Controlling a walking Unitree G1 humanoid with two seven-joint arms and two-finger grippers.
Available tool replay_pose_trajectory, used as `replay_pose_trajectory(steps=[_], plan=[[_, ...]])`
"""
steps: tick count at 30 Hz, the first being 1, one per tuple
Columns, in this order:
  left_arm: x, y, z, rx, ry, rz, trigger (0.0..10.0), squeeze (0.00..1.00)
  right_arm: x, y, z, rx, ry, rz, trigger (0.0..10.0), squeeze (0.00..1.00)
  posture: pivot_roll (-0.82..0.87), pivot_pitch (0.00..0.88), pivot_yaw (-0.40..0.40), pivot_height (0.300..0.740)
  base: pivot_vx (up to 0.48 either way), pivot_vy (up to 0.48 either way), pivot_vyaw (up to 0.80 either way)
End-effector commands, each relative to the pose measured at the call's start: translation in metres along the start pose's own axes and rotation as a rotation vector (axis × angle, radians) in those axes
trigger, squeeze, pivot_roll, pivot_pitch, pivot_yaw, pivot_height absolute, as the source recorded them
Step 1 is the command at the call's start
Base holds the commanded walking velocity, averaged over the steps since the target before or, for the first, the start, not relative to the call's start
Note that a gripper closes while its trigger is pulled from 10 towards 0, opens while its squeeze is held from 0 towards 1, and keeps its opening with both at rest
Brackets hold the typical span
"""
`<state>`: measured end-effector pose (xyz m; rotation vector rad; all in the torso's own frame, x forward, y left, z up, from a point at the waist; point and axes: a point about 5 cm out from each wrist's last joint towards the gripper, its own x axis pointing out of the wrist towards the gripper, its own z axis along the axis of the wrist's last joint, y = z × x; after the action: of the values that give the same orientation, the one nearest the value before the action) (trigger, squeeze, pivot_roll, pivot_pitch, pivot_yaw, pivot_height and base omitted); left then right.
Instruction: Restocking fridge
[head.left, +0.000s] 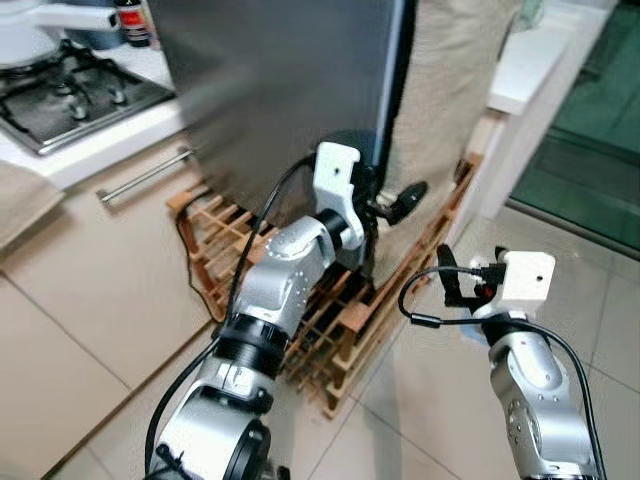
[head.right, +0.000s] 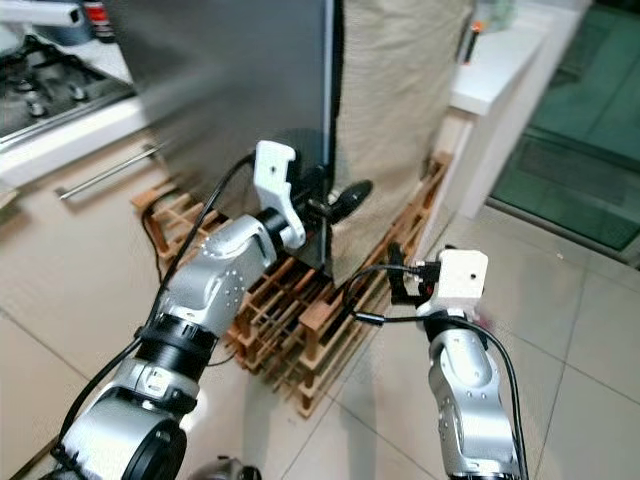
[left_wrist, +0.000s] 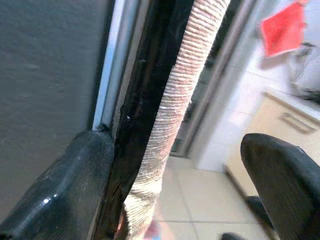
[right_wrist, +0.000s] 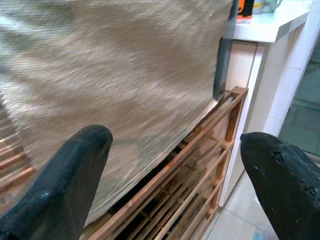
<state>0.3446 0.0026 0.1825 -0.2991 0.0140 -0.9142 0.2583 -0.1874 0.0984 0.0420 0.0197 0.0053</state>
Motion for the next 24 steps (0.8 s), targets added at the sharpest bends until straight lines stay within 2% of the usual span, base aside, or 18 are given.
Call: replay_pose_trajectory(steps=[1, 2, 3, 5, 7, 10, 11, 12, 13, 14, 15, 17, 19, 21, 22, 23, 24], plan=[[0.049, -0.104, 0.012, -0.096, -0.058, -0.424, 10.0, 0.0, -0.004, -0.004, -0.001, -0.012, 0.003, -0.013, 10.0, 0.0, -0.26, 0.0, 0.048, 0.74, 0.0, 0.0, 0.0], [0.047, -0.112, 0.015, -0.128, -0.071, -0.485, 10.0, 0.0, -0.005, -0.005, -0.002, -0.012, 0.009, -0.017, 10.0, 0.0, -0.26, 0.0, 0.046, 0.74, 0.0, 0.0, 0.0], [0.047, -0.112, 0.015, -0.128, -0.071, -0.485, 10.0, 0.0, -0.005, -0.005, -0.002, -0.012, 0.009, -0.017, 10.0, 0.0, -0.26, 0.0, 0.046, 0.74, 0.0, 0.0, 0.0], [0.043, -0.119, 0.019, -0.185, -0.092, -0.566, 10.0, 0.0, -0.007, -0.007, -0.004, -0.014, 0.017, -0.02, 10.0, 0.0, -0.26, 0.0, 0.042, 0.74, 0.0, 0.0, 0.0], [0.039, -0.117, 0.023, -0.227, -0.114, -0.598, 10.0, 0.0, -0.01, -0.008, -0.006, -0.016, 0.031, -0.014, 10.0, 0.0, -0.25, 0.004, 0.027, 0.74, 0.0, 0.0, 0.0], [0.04, -0.114, 0.025, -0.231, -0.125, -0.589, 10.0, 0.0, -0.009, -0.007, -0.007, -0.02, 0.038, -0.004, 10.0, 0.0, -0.25, 0.006, 0.024, 0.74, 0.0, 0.0, 0.0], [0.039, -0.103, 0.028, -0.194, -0.134, -0.532, 10.0, 0.0, -0.008, -0.005, -0.006, -0.029, 0.035, 0.012, 10.0, 0.0, -0.24, 0.007, 0.02, 0.74, 0.0, 0.0, 0.0], [0.039, -0.103, 0.028, -0.194, -0.134, -0.532, 10.0, 0.0, -0.008, -0.005, -0.006, -0.029, 0.035, 0.012, 10.0, 0.0, -0.24, 0.007, 0.02, 0.74, 0.0, 0.0, 0.0], [0.037, -0.093, 0.029, -0.165, -0.141, -0.484, 10.0, 0.0, -0.007, -0.004, -0.004, -0.032, 0.03, 0.014, 10.0, 0.0, -0.24, 0.006, 0.019, 0.74, 0.0, 0.0, 0.0], [0.028, -0.07, 0.032, -0.115, -0.151, -0.379, 10.0, 0.0, -0.004, -0.005, 0.0, -0.027, 0.017, 0.004, 10.0, 0.0, -0.23, 0.005, 0.021, 0.74, 0.0, 0.0, 0.0], [0.028, -0.07, 0.032, -0.115, -0.151, -0.379, 10.0, 0.0, -0.004, -0.005, 0.0, -0.027, 0.017, 0.004, 10.0, 0.0, -0.23, 0.005, 0.021, 0.74, 0.0, 0.0, 0.0], [0.012, -0.043, 0.034, -0.064, -0.157, -0.239, 10.0, 0.0, -0.001, -0.006, 0.006, -0.011, -0.004, -0.017, 10.0, 0.0, -0.23, 0.007, 0.023, 0.74, 0.0, 0.0, 0.0], [-0.014, -0.012, 0.034, -0.026, -0.168, -0.072, 10.0, 0.0, 0.004, -0.008, 0.016, 0.002, -0.036, -0.035, 10.0, 0.0, -0.21, 0.008, 0.027, 0.74, 0.0, 0.0, 0.0], [-0.038, 0.01, 0.032, 0.01, -0.17, 0.06, 10.0, 0.0, 0.009, -0.01, 0.022, 0.005, -0.058, -0.04, 10.0, 0.0, -0.19, 0.009, 0.028, 0.74, 0.0, 0.0, 0.0], [-0.047, 0.017, 0.031, 0.025, -0.168, 0.105, 10.0, 0.0, 0.01, -0.01, 0.024, 0.007, -0.064, -0.04, 10.0, 0.0, -0.18, 0.009, 0.028, 0.74, 0.0, 0.0, 0.0], [-0.047, 0.017, 0.031, 0.025, -0.168, 0.105, 10.0, 0.0, 0.01, -0.01, 0.024, 0.007, -0.064, -0.04, 10.0, 0.0, -0.18, 0.009, 0.028, 0.74, 0.0, 0.0, 0.0], [-0.09, 0.041, 0.03, 0.026, -0.186, 0.278, 10.0, 0.0, 0.016, -0.01, 0.028, 0.015, -0.073, -0.036, 10.0, 0.0, -0.14, 0.011, 0.021, 0.74, 0.0, 0.0, 0.0]])
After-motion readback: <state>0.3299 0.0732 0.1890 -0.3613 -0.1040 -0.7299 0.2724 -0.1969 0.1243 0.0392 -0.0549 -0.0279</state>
